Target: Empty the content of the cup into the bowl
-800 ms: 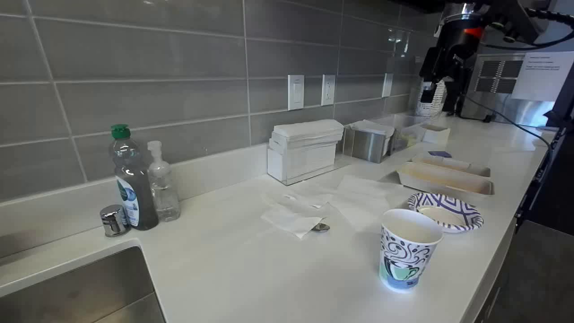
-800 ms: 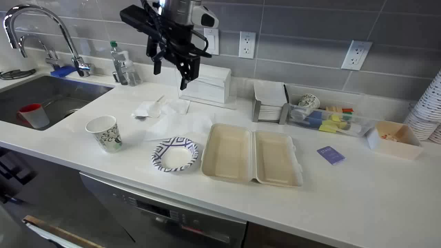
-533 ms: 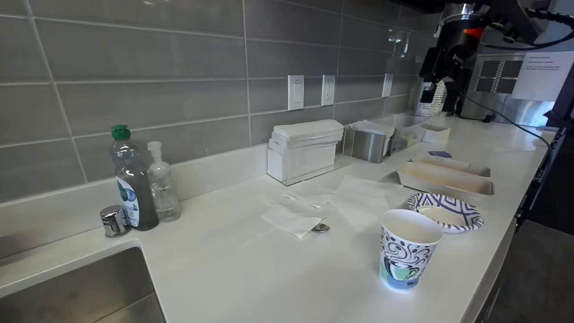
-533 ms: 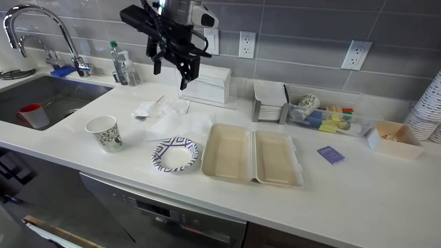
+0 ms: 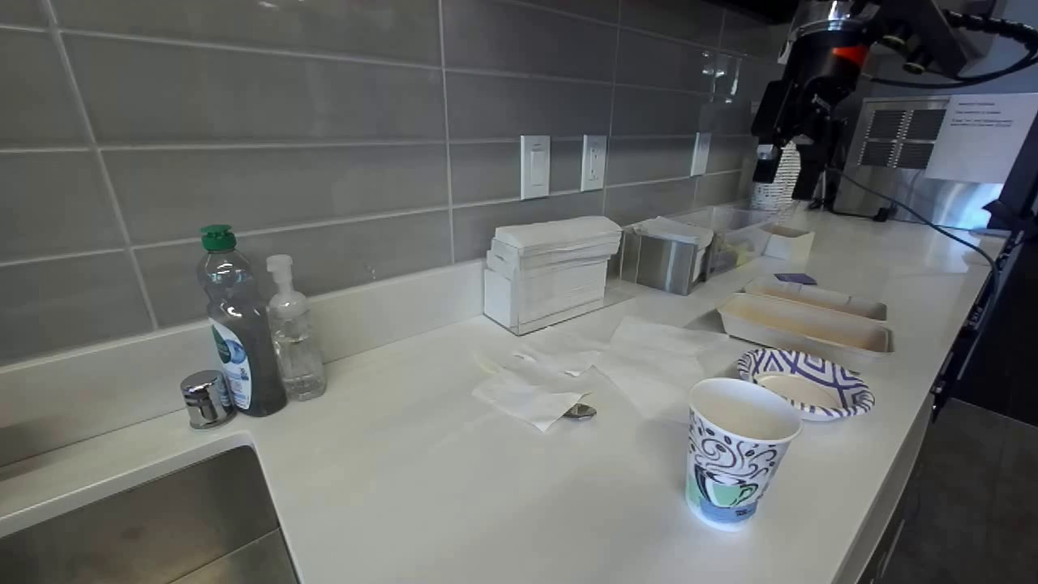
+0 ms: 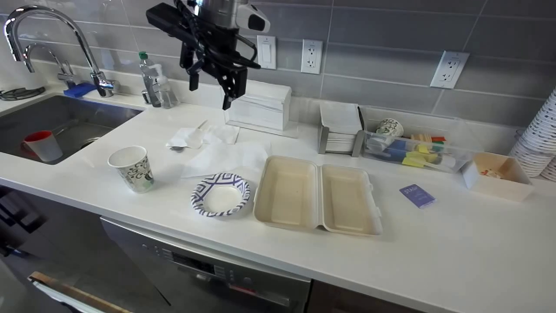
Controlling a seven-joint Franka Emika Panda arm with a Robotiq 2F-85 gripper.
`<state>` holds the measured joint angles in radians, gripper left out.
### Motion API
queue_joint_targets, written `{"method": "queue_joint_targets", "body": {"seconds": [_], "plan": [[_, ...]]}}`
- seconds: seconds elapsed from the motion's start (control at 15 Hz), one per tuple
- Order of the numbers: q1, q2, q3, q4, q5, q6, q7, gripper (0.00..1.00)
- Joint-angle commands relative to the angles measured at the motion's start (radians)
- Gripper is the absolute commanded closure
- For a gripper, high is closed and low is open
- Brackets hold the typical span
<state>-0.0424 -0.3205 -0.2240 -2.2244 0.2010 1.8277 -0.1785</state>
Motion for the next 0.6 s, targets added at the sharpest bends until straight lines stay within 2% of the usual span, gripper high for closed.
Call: {"method": "queue_joint_targets", "body": {"seconds": [0.0,0.33,0.53], "plan": [[0.033,0.062,0.077,0.067,0.116,-0.051,0.078,0.00],[0.090,0.211,0.204,0.184,0.280,-0.062,0.296,0.00],[0.106,0.282,0.261,0.219,0.321,-0.040,0.478,0.00]]}}
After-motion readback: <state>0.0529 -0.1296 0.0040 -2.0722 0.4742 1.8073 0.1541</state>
